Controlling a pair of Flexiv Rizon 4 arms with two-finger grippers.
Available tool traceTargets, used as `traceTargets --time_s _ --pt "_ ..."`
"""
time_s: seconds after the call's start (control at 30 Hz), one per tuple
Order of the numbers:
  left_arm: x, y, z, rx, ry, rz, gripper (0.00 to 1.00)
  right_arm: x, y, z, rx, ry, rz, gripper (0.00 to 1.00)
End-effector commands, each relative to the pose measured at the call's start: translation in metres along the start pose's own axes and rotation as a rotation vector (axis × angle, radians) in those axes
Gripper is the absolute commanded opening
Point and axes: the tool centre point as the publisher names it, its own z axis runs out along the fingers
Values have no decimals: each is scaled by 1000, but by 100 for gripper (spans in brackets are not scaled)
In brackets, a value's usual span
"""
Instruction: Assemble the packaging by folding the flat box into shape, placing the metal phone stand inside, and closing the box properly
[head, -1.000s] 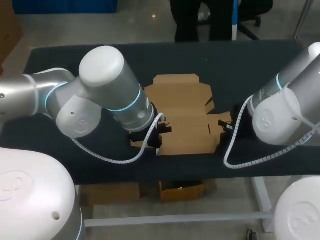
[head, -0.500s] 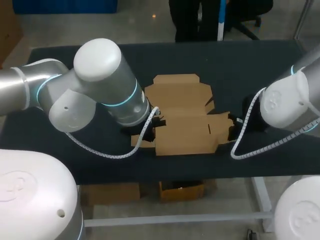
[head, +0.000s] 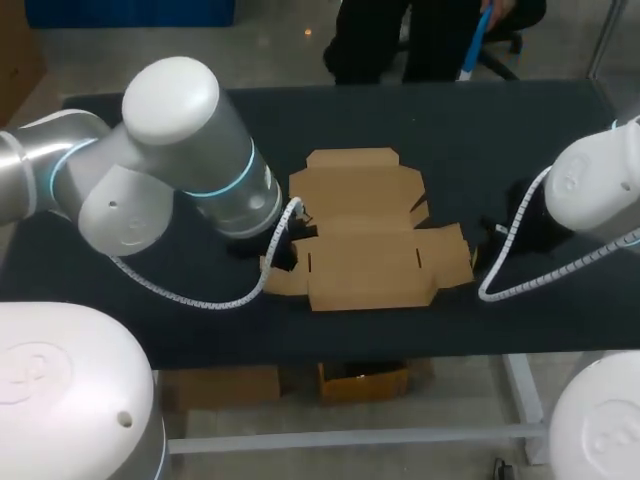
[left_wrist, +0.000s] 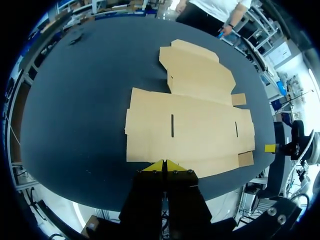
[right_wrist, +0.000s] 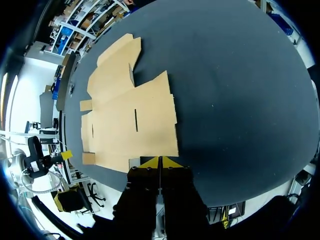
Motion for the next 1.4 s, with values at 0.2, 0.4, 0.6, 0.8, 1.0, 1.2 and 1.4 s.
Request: traceTargets --time_s 0.2,0.4,0.6,0.8,1.0,1.2,1.4 --pt "-14 -22 -10 -7 5 -19 26 -13 22 -15 37 242 18 0" --pt "-17 -32 -14 -8 7 -34 70 -18 33 -21 45 249 32 8" --pt "-19 -37 -17 -7 6 -41 100 -22 39 -22 63 260 33 48" --pt "-22 -40 -20 -5 5 -49 100 -28 40 -25 71 271 34 100" --pt "-26 -42 -28 -4 -1 -54 100 -35 43 -33 75 281 33 100" --pt "-32 -49 -38 -9 2 -65 100 -40 45 -42 86 286 24 100" --pt "-37 -62 -42 -7 2 -77 100 -42 50 -45 99 289 13 100"
